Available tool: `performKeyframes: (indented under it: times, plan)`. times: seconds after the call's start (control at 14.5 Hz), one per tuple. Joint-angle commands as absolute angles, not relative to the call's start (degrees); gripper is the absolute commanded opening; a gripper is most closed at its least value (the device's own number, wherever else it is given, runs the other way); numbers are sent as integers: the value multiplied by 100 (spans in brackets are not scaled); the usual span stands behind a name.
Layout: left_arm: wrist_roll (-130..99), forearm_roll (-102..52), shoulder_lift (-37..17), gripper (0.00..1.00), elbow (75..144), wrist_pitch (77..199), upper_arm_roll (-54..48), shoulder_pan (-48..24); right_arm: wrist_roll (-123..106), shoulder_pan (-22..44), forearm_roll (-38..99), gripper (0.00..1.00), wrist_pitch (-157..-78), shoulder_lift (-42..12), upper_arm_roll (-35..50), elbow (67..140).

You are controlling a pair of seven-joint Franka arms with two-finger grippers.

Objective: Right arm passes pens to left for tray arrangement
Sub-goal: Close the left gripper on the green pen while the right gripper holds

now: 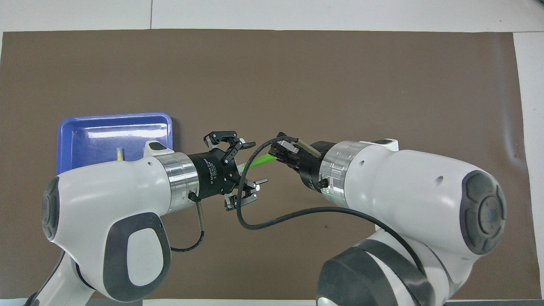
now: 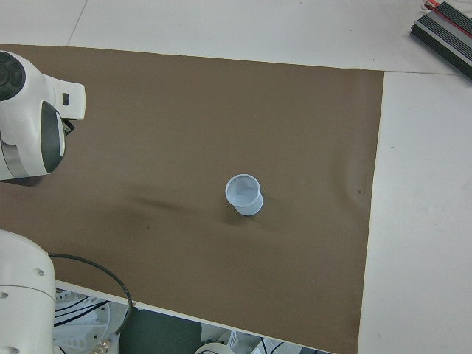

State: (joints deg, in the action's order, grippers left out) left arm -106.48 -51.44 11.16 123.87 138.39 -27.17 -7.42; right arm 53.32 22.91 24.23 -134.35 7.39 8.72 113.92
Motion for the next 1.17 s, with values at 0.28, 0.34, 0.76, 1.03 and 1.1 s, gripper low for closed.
performKeyframes:
  times: [0.28, 0.34, 0.76, 1.03, 1.1]
  plan:
    - [-10424, -5309, 1239, 14, 12507, 13896, -2646, -782, 5159, 2250, 2549, 0, -13570, 870, 870, 11558]
    - [-10398, -5309, 1239, 1, 12507, 13887, -2637, -782, 5150, 2250, 2549, 0, -13570, 870, 870, 11558]
    - [-10151, -5300, 1230, 0, 12489, 13896, -2637, -774, 5159, 2233, 2549, 30, -13553, 861, 870, 11549]
    - [-10151, -5300, 1230, 0, 12489, 13896, -2628, -765, 5159, 2215, 2549, 100, -13457, 861, 861, 11514]
    - [-10143, -5300, 1230, 0, 12489, 13896, -2628, -747, 5150, 2137, 2540, 100, -13291, 853, 844, 11488]
